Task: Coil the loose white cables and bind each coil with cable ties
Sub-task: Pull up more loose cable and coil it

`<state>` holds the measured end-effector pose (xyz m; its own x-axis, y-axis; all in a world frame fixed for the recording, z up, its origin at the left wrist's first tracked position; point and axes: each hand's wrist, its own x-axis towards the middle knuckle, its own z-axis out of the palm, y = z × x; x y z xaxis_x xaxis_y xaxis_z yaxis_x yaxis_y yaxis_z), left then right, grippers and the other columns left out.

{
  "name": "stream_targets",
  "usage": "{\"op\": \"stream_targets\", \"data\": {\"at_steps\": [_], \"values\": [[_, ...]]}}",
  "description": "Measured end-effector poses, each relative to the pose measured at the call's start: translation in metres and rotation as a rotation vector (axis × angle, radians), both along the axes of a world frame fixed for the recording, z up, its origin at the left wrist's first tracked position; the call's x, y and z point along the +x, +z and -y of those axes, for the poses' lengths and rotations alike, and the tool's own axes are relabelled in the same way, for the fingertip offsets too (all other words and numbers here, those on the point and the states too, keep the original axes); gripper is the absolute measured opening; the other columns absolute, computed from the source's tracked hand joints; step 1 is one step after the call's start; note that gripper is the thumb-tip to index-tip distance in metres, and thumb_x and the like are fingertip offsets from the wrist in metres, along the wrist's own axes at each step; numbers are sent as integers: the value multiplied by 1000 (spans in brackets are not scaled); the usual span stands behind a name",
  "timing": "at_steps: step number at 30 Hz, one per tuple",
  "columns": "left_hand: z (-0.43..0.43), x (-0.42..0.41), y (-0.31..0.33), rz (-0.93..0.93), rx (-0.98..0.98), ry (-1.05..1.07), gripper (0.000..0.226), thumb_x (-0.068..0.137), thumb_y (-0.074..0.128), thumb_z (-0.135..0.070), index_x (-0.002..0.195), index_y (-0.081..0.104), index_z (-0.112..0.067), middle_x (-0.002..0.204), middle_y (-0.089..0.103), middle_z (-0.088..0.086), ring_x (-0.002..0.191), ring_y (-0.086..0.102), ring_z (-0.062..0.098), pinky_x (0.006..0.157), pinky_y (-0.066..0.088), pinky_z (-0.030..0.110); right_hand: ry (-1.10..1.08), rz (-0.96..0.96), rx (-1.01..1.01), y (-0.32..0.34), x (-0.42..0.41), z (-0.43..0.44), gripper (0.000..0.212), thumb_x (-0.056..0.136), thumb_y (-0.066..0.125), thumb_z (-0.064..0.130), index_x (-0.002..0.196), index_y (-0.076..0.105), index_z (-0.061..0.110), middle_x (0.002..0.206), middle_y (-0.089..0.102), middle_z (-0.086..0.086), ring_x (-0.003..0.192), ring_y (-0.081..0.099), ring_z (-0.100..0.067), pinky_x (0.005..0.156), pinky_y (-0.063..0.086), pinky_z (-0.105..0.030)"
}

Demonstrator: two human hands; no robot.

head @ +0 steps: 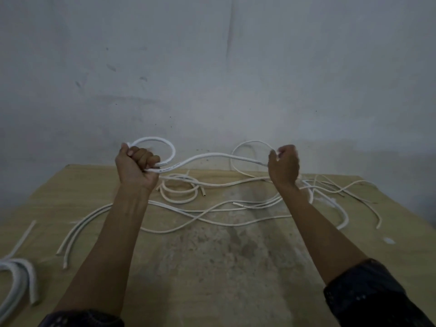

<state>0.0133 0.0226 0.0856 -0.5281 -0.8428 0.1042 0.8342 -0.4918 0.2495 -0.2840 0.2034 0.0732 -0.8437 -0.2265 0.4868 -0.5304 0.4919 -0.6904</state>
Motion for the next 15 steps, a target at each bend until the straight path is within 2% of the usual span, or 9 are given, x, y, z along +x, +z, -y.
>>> {"op": "stream_targets", "data": {"at_steps": [1, 2, 3, 5, 7, 8, 10, 12, 15], "values": [[-2, -3, -2, -1, 0, -17, 59, 105, 31, -36, 48, 36, -21, 37, 19, -7, 29, 17, 8, 35, 18, 19, 90, 52, 4, -3, 12, 2, 45, 95, 54, 51, 91, 62, 7, 96, 69, -21, 91, 66, -39, 76, 52, -41], [-6, -7, -4, 1, -2, -37, 60, 105, 31, -36, 47, 37, -21, 36, 19, -7, 28, 17, 8, 35, 18, 19, 189, 234, 18, -5, 18, 8, 54, 95, 50, 59, 87, 62, 7, 87, 71, -21, 79, 70, -37, 67, 56, -38], [-10, -12, -6, 7, -9, -61, 61, 105, 31, -36, 46, 38, -21, 36, 20, -7, 28, 18, 8, 35, 18, 19, 306, 504, -59, -4, 29, 14, 51, 96, 51, 57, 90, 60, 7, 82, 70, -23, 68, 70, -34, 58, 58, -36], [-19, -19, -7, 28, -27, -113, 63, 105, 31, -38, 46, 39, -21, 35, 20, -7, 29, 15, 8, 36, 18, 19, 477, 984, -385, -1, 37, 27, 28, 101, 56, 31, 98, 53, 3, 79, 64, -25, 52, 65, -29, 44, 58, -36], [-23, -23, -8, 62, -42, -164, 63, 106, 32, -39, 46, 40, -20, 36, 17, -8, 35, 7, 10, 36, 18, 19, 427, 1144, -728, 3, 38, 42, 8, 102, 44, 1, 107, 47, -4, 78, 58, -25, 55, 62, -31, 38, 55, -41], [-23, -24, -9, 83, -52, -191, 62, 105, 32, -39, 47, 40, -20, 40, 13, -8, 39, 4, 10, 35, 19, 19, 384, 1172, -852, 4, 34, 48, 14, 100, 37, -7, 110, 46, -4, 77, 56, -22, 59, 60, -31, 36, 53, -40], [-23, -22, -9, 139, -88, -251, 62, 105, 33, -40, 47, 40, -20, 49, 7, -9, 42, 3, 9, 34, 19, 20, 319, 1163, -934, 10, 33, 55, 20, 97, 31, -10, 108, 43, 0, 70, 49, -17, 56, 50, -25, 36, 50, -30], [-20, -19, -7, 219, -165, -322, 61, 105, 34, -42, 48, 40, -20, 52, 6, -9, 42, 3, 10, 33, 18, 19, 298, 1066, -821, 21, 42, 54, 17, 95, 31, -10, 99, 44, 1, 64, 44, -14, 50, 41, -20, 43, 45, -24], [-1, -4, 1, 275, -275, -431, 59, 104, 34, -43, 50, 42, -20, 51, 8, -9, 39, 5, 7, 30, 20, 20, 412, 896, -614, 40, 58, 45, 24, 94, 37, -10, 74, 43, 2, 63, 44, -14, 48, 44, -20, 48, 43, -28]]}}
